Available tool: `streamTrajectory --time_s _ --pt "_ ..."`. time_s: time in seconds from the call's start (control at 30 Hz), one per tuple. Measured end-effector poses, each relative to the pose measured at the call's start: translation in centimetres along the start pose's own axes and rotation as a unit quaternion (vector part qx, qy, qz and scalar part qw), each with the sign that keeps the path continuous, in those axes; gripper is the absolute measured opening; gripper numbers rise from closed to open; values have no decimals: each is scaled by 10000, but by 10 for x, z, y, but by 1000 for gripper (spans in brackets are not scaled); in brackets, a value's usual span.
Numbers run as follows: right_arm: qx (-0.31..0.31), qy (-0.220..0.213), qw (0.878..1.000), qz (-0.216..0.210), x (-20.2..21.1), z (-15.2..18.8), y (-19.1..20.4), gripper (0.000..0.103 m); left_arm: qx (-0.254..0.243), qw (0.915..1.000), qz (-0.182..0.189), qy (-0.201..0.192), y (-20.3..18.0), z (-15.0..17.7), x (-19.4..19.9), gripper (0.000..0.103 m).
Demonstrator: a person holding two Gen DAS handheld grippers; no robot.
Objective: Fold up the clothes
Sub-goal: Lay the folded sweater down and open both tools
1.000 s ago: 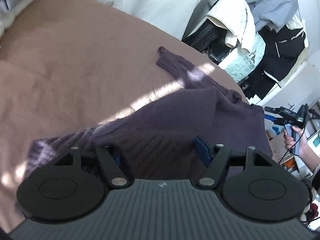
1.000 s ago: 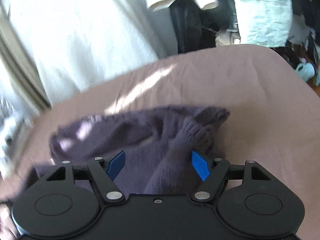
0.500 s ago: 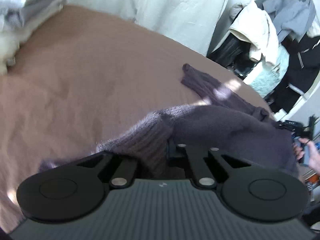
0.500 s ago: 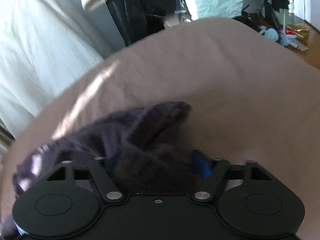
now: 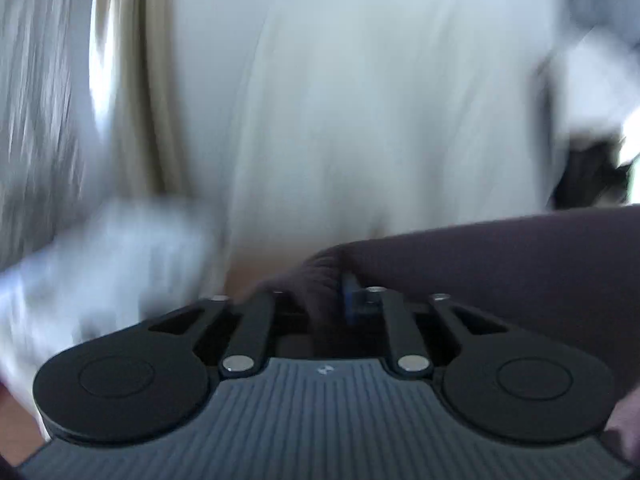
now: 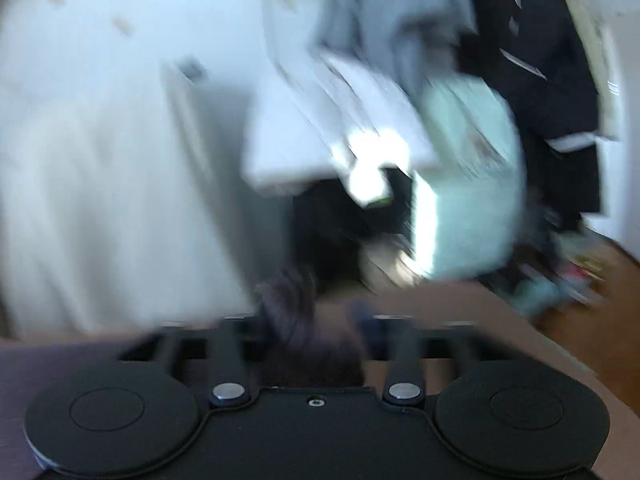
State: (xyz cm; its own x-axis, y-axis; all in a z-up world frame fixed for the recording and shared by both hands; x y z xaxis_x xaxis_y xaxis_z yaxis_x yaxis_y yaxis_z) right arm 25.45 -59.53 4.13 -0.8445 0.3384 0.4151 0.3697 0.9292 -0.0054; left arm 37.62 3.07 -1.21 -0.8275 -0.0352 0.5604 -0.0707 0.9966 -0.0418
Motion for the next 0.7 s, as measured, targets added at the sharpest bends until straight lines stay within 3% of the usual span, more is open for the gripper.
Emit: streamTrajectory --time_s 0.07,0.17,0.27,0.4,0.57,0.7 --pt "-224 197 9995 60 -4 15 -6 63 566 9966 24 605 23 31 -8 28" --pt "-940 402 9945 -207 8 56 -26 71 1212 9881 186 931 52 79 14 51" --pt "-1383 769 9872 -203 16 104 -46 71 1549 9799 223 1240 67 125 45 51" --pt "-1764 1207 9769 -74 43 166 -79 71 1841 9633 554 1875 63 172 73 52" --pt "-2353 1531 9587 -463 63 207 -78 71 2222 9560 619 1814 57 183 97 58" --pt "-2135 1863 9552 -857 65 216 -50 71 2576 9477 739 1735 57 193 108 58"
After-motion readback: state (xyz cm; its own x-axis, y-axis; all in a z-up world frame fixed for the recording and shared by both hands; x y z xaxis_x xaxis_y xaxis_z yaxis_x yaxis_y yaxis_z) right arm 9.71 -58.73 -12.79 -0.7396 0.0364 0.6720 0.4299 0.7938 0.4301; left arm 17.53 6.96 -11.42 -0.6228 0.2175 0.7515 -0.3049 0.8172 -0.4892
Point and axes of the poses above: each gripper's, at about its wrist camera, not at the fingertips, and x roughly against the way its jaws point, y to its left, z to its underside, the point moved 8 cm from there along -x, roughly the way its jaws point, and after that the axes turned 6 degrees about x, right-handed, at the moved point
